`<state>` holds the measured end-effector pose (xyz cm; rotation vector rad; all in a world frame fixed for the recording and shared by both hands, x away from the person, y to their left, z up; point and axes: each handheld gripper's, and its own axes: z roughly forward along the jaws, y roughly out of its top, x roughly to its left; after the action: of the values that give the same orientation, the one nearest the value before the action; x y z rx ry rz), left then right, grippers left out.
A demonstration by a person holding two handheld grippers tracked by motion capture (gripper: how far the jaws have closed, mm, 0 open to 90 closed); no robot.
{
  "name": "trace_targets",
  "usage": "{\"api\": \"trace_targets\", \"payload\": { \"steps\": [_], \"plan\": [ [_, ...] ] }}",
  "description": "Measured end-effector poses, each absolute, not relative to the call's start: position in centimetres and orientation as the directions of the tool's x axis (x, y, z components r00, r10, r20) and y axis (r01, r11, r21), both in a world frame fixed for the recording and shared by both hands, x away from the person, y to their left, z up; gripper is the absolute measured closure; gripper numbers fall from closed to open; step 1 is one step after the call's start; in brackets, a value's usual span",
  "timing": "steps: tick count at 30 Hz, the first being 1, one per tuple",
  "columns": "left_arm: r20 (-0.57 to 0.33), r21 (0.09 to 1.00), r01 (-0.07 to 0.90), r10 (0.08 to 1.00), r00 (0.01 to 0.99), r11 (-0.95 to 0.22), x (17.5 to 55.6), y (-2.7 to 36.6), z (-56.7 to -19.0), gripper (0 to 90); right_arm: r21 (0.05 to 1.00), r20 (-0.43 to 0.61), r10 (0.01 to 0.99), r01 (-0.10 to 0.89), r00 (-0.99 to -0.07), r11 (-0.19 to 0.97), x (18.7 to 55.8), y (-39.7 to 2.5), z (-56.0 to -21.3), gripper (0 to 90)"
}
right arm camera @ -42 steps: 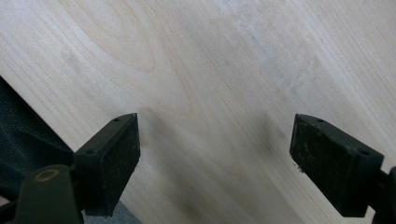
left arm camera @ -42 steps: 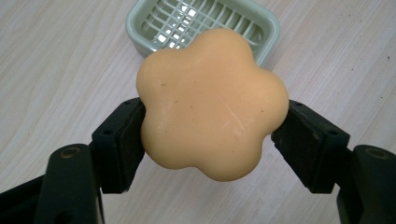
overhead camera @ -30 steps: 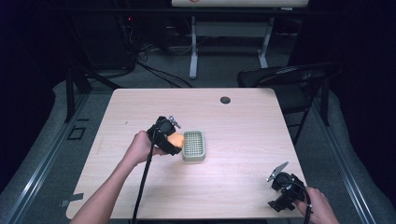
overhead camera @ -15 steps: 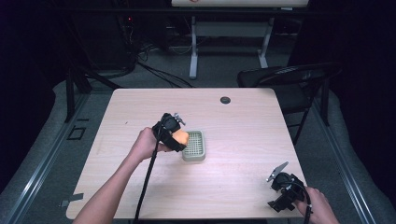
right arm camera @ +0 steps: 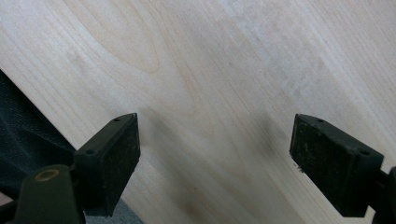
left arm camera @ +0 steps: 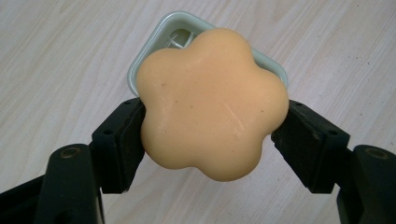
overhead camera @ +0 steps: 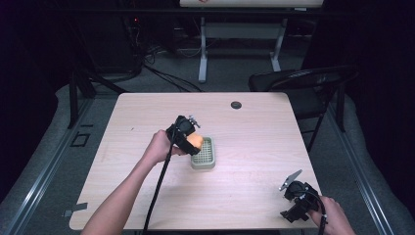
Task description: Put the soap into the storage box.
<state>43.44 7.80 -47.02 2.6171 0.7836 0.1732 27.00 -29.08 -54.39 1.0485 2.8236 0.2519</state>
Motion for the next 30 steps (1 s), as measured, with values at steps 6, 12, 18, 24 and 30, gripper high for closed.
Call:
{"api": "trace_targets", "payload": {
  "steps": [6, 12, 18, 24, 30],
  "plan": [
    [-0.006, 0.411, 0.505, 0.552, 0.834, -0.759, 43.9, 7.1, -47.7, 28.2, 0.199, -0.056, 0.658, 0.637, -0.751, 0.744, 27.0, -29.1, -54.4, 15.7],
    [-0.013, 0.411, 0.511, 0.555, 0.832, -0.755, 44.4, 6.6, -48.5, 28.2, 0.198, -0.056, 0.659, 0.638, -0.75, 0.744, 27.0, -29.1, -54.4, 15.8],
    [-0.017, 0.402, 0.51, 0.551, 0.834, -0.76, 45.0, 6.2, -49.5, 28.2, 0.19, -0.054, 0.653, 0.634, -0.756, 0.75, 27.0, -29.1, -54.3, 15.7],
    [-0.022, 0.398, 0.51, 0.548, 0.836, -0.763, 45.3, 5.9, -50.6, 28.2, 0.195, -0.055, 0.659, 0.639, -0.75, 0.744, 27.0, -29.1, -54.3, 15.7],
    [-0.02, 0.383, 0.503, 0.538, 0.843, -0.774, 45.5, 5.3, -51.5, 28.2, 0.194, -0.056, 0.66, 0.64, -0.749, 0.743, 26.9, -29.1, -54.3, 15.7]
  ]
}}
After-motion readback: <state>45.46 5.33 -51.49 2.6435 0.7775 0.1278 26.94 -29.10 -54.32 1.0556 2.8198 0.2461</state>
